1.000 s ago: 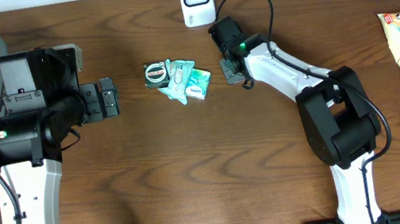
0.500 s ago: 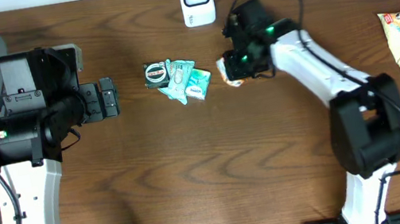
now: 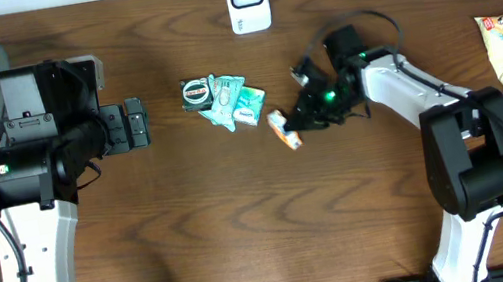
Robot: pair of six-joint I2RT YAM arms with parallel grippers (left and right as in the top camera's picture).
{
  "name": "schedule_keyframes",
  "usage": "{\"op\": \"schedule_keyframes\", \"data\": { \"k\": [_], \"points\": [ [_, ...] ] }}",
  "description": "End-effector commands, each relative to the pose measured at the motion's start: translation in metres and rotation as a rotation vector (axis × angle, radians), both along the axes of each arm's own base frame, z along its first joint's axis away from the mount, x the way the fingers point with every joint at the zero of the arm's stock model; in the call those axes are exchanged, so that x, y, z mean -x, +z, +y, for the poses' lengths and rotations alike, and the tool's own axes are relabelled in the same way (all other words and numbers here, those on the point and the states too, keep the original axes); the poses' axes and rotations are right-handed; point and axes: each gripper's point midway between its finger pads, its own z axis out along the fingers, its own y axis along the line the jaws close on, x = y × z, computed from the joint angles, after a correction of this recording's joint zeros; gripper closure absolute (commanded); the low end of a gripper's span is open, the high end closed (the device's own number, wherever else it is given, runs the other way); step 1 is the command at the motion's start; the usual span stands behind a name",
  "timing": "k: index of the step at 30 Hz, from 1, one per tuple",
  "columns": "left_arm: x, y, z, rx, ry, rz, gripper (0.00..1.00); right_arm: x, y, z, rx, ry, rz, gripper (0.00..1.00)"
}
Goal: Scan the item barcode
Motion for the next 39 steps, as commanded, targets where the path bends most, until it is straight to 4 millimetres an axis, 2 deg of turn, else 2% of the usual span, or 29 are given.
{"op": "schedule_keyframes", "data": {
  "k": [1, 2, 3, 5, 6, 9, 11, 15, 17, 20, 22, 26, 30, 36, 39],
  "points": [
    [-0.001, 0.001, 0.003, -0.012, -0.001, -0.003, 0.02, -0.008, -0.022, -0.038, 0.118, -0.07, 0.01, 0.99],
    [-0.001, 0.001, 0.003, -0.012, -0.001, -0.003, 0.02, -0.01, -0.025, -0.048, 0.146, -0.09, 0.014, 0.97],
    [-0.001, 0.001, 0.003, -0.012, -0.001, -0.003, 0.02, -0.013, -0.026, -0.056, 0.161, -0.108, 0.017, 0.91],
    [-0.001, 0.001, 0.003, -0.012, -0.001, -0.003, 0.02, -0.017, -0.024, -0.072, 0.168, -0.149, 0.033, 0.66],
    [-0.001, 0.001, 0.003, -0.012, -0.001, -0.003, 0.02, -0.018, -0.022, -0.079, 0.17, -0.167, 0.044, 0.62],
    [-0.001, 0.001, 0.003, -0.012, -0.001, -0.003, 0.02, -0.023, -0.012, -0.099, 0.173, -0.214, 0.079, 0.6],
    [-0.001, 0.001, 0.003, -0.012, -0.001, -0.003, 0.02, -0.024, -0.003, -0.103, 0.156, -0.204, 0.078, 0.61],
    [-0.001, 0.001, 0.003, -0.012, -0.001, -0.003, 0.02, -0.022, 0.011, -0.094, 0.104, -0.123, 0.042, 0.59],
    [-0.001, 0.001, 0.003, -0.012, -0.001, -0.003, 0.03, -0.019, 0.01, -0.089, 0.109, -0.09, 0.029, 0.54],
    [-0.001, 0.001, 0.003, -0.012, -0.001, -0.003, 0.02, -0.016, 0.006, -0.082, 0.144, -0.037, 0.0, 0.52],
    [-0.001, 0.001, 0.003, -0.012, -0.001, -0.003, 0.02, -0.016, 0.0, -0.082, 0.198, -0.018, -0.015, 0.45],
    [-0.001, 0.001, 0.003, -0.012, -0.001, -0.003, 0.02, -0.021, -0.011, -0.078, 0.282, 0.005, -0.067, 0.46],
    [-0.001, 0.001, 0.003, -0.012, -0.001, -0.003, 0.02, -0.026, -0.017, -0.069, 0.283, -0.004, -0.089, 0.46],
    [-0.001, 0.001, 0.003, -0.012, -0.001, -0.003, 0.02, -0.029, -0.024, -0.059, 0.279, 0.011, -0.108, 0.53],
    [-0.001, 0.001, 0.003, -0.012, -0.001, -0.003, 0.02, -0.026, -0.028, -0.055, 0.279, 0.021, -0.1, 0.48]
  ]
}}
